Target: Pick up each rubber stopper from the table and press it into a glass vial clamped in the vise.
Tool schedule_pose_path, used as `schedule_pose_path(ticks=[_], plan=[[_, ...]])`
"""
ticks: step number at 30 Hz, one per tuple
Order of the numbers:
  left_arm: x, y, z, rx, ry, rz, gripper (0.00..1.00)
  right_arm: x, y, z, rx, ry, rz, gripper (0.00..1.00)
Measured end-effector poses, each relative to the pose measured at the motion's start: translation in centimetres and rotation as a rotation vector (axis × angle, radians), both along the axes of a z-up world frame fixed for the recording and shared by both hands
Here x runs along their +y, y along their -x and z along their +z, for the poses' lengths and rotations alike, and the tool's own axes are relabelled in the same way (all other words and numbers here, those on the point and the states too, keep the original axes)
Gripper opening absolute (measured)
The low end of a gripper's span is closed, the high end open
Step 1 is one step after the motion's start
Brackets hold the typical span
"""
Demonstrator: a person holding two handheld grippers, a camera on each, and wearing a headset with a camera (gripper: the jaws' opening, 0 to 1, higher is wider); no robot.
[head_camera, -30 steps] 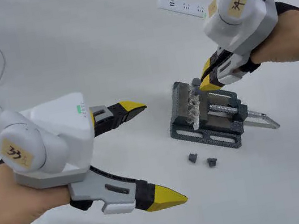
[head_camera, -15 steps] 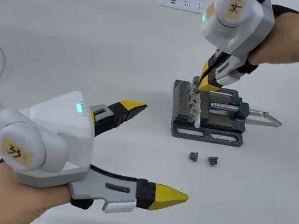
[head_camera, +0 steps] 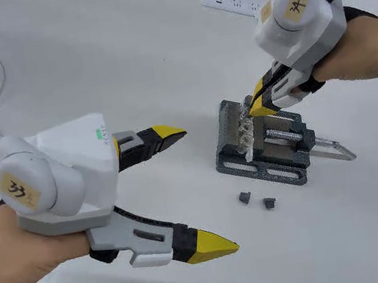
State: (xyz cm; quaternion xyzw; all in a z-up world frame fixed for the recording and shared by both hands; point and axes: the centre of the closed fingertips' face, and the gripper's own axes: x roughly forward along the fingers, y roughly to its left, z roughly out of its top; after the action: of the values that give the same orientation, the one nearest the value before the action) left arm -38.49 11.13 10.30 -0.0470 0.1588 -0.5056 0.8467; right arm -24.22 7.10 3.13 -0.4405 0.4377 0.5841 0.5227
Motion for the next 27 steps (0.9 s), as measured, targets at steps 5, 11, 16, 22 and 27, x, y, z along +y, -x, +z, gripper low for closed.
schedule_pose_path(ticks=[5,11,16,22,27], plan=[[0.01,-0.04,0.04,-0.002,0.000,0.001,0.92,0.01,0.07,-0.10,-0.001,0.008,0.007,0.02],[-0.07,-0.04,0.02,-0.003,0.004,0.002,0.91,0.04,0.21,-0.23,-0.006,0.024,0.021,0.01],[-0.17,-0.03,0.01,-0.001,0.009,0.004,0.91,0.02,0.23,-0.31,-0.025,0.053,0.062,0.01],[-0.34,-0.05,0.00,0.000,0.012,0.002,0.91,0.02,0.20,-0.26,-0.022,0.063,0.062,0.01],[-0.32,-0.08,-0.05,0.001,0.013,0.003,0.91,0.04,0.31,-0.34,-0.023,0.075,0.081,0.02]])
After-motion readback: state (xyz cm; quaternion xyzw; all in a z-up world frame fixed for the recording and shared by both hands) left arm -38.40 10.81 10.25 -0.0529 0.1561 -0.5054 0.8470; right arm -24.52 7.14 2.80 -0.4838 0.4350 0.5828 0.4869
